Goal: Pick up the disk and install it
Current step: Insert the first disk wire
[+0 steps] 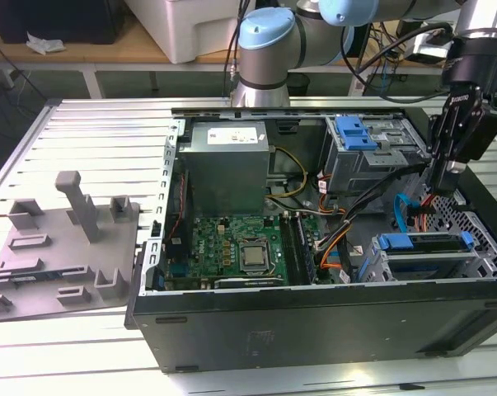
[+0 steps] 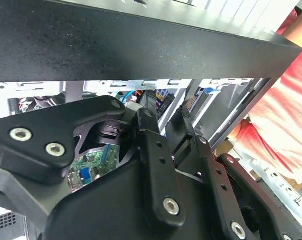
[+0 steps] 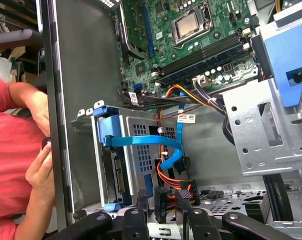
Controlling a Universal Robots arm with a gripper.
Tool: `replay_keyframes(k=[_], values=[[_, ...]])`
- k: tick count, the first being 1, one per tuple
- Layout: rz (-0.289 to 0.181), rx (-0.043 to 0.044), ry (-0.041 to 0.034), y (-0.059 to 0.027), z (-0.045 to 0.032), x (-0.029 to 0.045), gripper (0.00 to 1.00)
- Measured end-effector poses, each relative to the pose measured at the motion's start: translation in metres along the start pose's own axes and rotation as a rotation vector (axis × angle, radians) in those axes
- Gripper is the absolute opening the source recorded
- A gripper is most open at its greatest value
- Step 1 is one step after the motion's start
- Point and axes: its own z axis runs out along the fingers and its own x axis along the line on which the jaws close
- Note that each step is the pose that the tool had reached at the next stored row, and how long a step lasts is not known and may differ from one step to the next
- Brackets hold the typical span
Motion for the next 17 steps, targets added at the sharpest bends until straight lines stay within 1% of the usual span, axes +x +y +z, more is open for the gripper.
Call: replay_keyframes(k=[2, 3, 4, 5, 6, 7, 9, 10, 13, 15, 17], values=[[0.0, 0.0007, 0.0018, 0.0002, 0.0001, 0.0, 0.35], [0.0, 0.0012, 0.0035, 0.0003, 0.0002, -0.0001, 0.27], [0.0, 0.0016, 0.0054, 0.0004, 0.0003, -0.0001, 0.27], [0.001, 0.0023, 0.0097, 0.0007, 0.0003, 0.0, 0.27], [0.002, 0.0031, 0.0138, 0.0009, 0.0004, 0.0, 0.17], [0.003, 0.0036, 0.0169, 0.0011, 0.0005, 0.0, 0.17], [0.005, 0.0054, 0.027, 0.0015, 0.0005, 0.0001, 0.17], [0.006, 0.006, 0.0292, 0.0015, 0.0005, 0.0002, 0.17], [0.006, 0.0066, 0.033, 0.0017, 0.0006, 0.0002, 0.17], [0.007, 0.0064, 0.0331, 0.0027, 0.0009, 0.0003, 0.17], [0.005, 0.0077, 0.034, 0.006, 0.0016, 0.001, 0.17]])
